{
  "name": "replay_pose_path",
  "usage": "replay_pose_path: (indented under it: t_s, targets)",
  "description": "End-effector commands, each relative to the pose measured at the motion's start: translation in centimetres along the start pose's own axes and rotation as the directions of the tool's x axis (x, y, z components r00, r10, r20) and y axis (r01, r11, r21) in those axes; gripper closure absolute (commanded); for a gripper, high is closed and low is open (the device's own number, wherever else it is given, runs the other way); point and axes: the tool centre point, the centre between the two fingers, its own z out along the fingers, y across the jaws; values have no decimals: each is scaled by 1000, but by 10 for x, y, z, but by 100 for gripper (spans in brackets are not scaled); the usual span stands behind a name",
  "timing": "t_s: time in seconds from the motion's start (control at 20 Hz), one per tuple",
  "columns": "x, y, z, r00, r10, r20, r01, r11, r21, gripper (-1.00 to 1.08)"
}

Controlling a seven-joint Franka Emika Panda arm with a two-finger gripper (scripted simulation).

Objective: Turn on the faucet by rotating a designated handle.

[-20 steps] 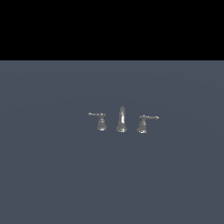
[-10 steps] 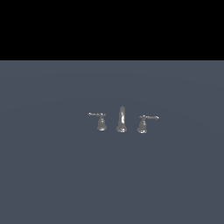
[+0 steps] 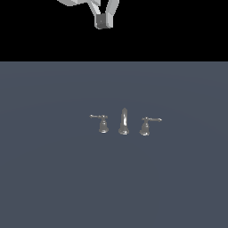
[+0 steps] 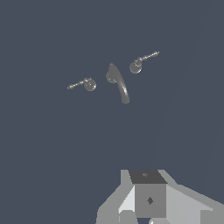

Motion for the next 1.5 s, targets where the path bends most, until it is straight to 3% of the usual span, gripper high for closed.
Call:
replay_pose_path:
  t_s: [0.0,0.4,0.75,1.1,1.45]
  targets:
    - [16,-5,17,997,73,-2,-73,997,2,108]
    - [69,-11,70,956,293,-5,-293,956,8,108]
    - [116,-6,117,880,475,-9,-475,880,12,108]
    - [164,10,164,763,647,-13,-646,763,16,108]
    - [210,37,214,604,797,-16,-796,604,21,108]
